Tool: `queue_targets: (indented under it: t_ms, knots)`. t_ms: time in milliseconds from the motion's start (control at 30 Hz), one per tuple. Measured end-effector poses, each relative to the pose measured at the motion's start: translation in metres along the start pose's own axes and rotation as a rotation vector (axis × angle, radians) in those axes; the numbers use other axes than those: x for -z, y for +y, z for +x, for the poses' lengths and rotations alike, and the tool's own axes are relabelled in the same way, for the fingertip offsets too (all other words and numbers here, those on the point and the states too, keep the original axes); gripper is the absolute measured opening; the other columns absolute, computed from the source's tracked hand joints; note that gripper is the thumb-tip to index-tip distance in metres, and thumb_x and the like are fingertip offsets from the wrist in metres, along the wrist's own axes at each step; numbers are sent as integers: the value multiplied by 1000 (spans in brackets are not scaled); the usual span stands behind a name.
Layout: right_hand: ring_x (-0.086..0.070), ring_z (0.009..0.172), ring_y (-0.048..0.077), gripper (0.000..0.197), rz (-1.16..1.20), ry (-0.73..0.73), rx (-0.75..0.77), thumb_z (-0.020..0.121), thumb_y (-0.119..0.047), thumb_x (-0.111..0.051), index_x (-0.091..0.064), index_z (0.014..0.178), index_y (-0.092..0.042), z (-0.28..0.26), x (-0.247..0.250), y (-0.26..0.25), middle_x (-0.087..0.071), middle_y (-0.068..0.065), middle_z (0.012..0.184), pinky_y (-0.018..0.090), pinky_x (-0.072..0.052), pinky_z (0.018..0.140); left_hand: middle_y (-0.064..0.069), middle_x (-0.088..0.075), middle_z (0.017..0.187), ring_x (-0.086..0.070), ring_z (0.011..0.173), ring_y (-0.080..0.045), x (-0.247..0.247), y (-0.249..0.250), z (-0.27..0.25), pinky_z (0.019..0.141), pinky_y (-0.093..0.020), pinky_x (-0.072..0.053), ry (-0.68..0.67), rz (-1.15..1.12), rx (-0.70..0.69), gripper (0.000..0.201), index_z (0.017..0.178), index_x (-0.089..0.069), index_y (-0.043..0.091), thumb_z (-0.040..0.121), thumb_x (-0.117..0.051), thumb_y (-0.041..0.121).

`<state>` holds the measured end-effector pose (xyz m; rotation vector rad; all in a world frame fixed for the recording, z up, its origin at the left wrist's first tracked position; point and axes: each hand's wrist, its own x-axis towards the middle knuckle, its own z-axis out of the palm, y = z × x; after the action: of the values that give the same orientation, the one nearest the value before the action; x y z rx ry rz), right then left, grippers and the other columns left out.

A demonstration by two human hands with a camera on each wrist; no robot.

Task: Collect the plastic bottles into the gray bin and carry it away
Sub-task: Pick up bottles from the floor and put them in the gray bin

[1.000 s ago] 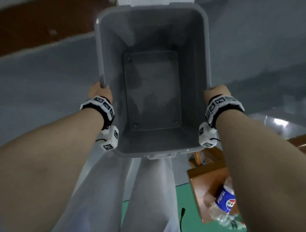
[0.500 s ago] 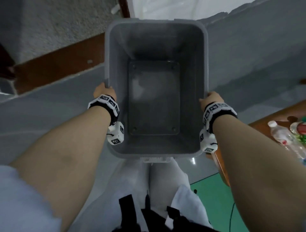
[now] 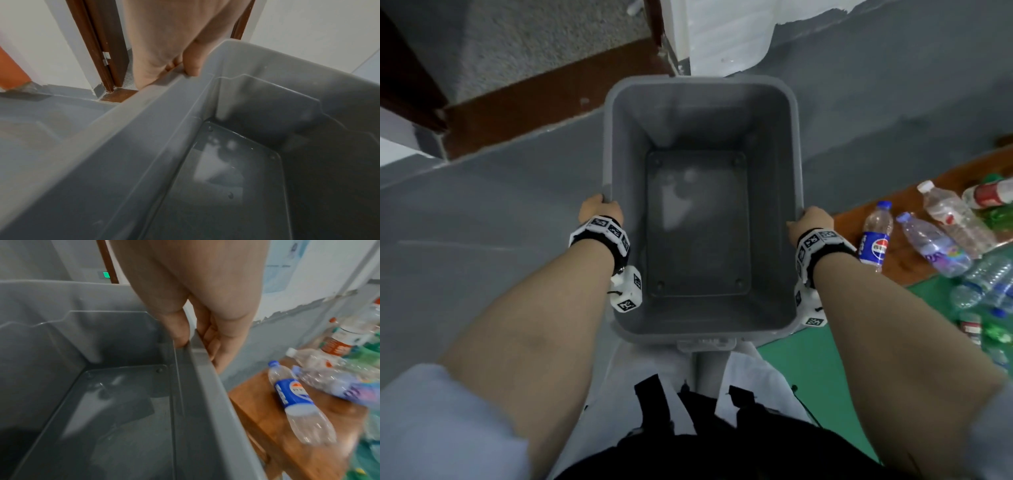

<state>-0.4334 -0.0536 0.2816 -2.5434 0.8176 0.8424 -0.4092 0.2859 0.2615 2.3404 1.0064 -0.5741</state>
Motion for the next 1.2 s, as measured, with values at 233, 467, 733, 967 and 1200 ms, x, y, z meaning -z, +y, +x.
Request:
queue_targets:
  t_ms: [233, 467, 733, 967, 1200]
  knots:
    - [-61, 108, 36, 34, 153, -2, -144, 94, -21, -57, -61, 118, 2, -65, -51, 54, -65, 20, 115, 42, -51, 93, -23, -62, 117, -58, 110, -37, -8, -51, -52, 94, -38, -45, 27, 0, -51, 29, 110, -61, -2, 96, -41, 13]
    - [-62, 103, 34, 28, 213, 62, -251, 94, -18, -55, -62, 115, 0, -140, -99, 76, -64, 19, 112, 34, -48, 77, -25, -64, 111, -61, 105, -39, -4, -104, -70, 79, -40, -47, 19, 68, -156, 28, 105, -62, -4, 96, -41, 13]
    - [-58, 87, 32, 24, 335, 100, -358, 92, -11, -52, -61, 105, 7, -246, -152, 119, -61, 20, 97, 31, -43, 69, -24, -64, 108, -61, 100, -38, 9, -157, -109, 84, -39, -48, -104, 99, -312, 27, 103, -61, -4, 96, -44, 15]
    - [-60, 90, 33, 25, 396, 75, -481, 91, -9, -51, -62, 107, 7, -317, -167, 177, -64, 22, 104, 29, -43, 69, -23, -61, 95, -55, 80, -31, -6, -173, -167, 75, -36, -46, -193, 152, -438, 21, 95, -60, -2, 96, -46, 14]
    - [-51, 80, 28, 25, 504, -5, -648, 91, -11, -50, -62, 105, 7, -380, -197, 262, -59, 18, 94, 29, -42, 68, -30, -61, 113, -58, 108, -41, -51, -185, -241, 85, -41, -47, -263, 304, -506, 28, 109, -57, -12, 93, -45, 8]
